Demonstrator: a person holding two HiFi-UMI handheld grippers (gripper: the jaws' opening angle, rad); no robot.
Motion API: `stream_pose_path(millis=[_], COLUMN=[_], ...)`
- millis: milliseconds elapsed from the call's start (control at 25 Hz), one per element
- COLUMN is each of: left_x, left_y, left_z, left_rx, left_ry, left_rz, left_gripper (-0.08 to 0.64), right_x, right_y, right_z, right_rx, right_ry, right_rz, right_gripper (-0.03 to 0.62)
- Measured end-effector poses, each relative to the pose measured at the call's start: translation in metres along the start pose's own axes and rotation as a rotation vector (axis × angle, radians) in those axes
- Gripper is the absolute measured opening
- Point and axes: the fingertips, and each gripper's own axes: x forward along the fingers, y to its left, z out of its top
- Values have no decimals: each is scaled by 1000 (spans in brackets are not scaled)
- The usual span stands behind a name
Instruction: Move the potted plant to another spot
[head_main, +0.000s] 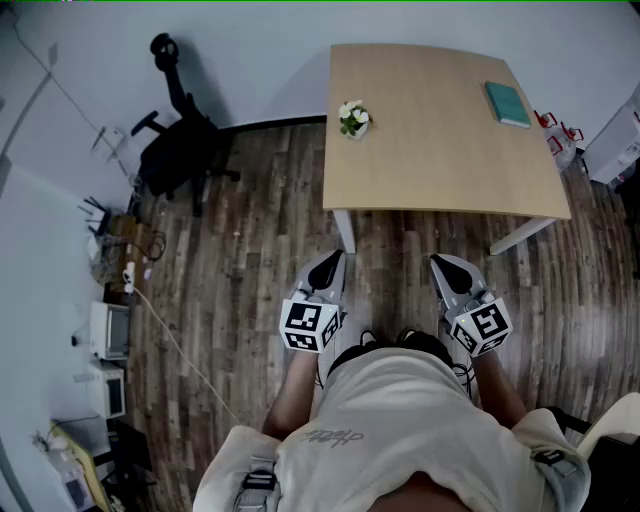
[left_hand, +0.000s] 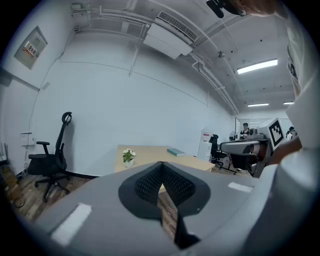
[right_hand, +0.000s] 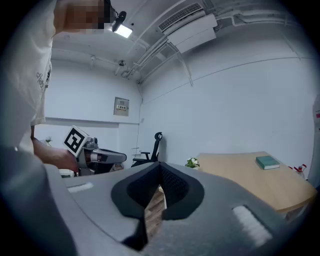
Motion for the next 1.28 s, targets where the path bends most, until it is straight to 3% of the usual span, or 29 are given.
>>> stream_pose_path(millis=[200,520,600,760,880,1080,1160,1280], left_x=[-8,-21,-24,-24,-21,-22,-23,-23], left_y=[-4,-2,2,7,9,9,10,12], left_z=[-5,1,-8,-21,-21,-28,-28,-25], left_rx=[0,-2,-3,12,12,39,54,46], left_ry=[6,-40,-4,30,44,54,42,27], left_rz=[1,-12,-13,1,0,30,45,55], left_gripper=[18,17,146,303,435,455,397,402], right_x=[3,16,19,20,20,12,8,3], right_y=[-13,-14,-6,1,-3,-6,-5,-6], right_z=[1,-1,-3,-7,-9,-19,-23,-25], right_rx=[7,38,41,-1,32,41,40,41], right_ry=[-28,-23,-15,1,5,29,38,48], right_rz=[-96,-98,-84,-59,-66,-69,-69,-75], right_gripper=[2,2,3,2,2,2,2,3])
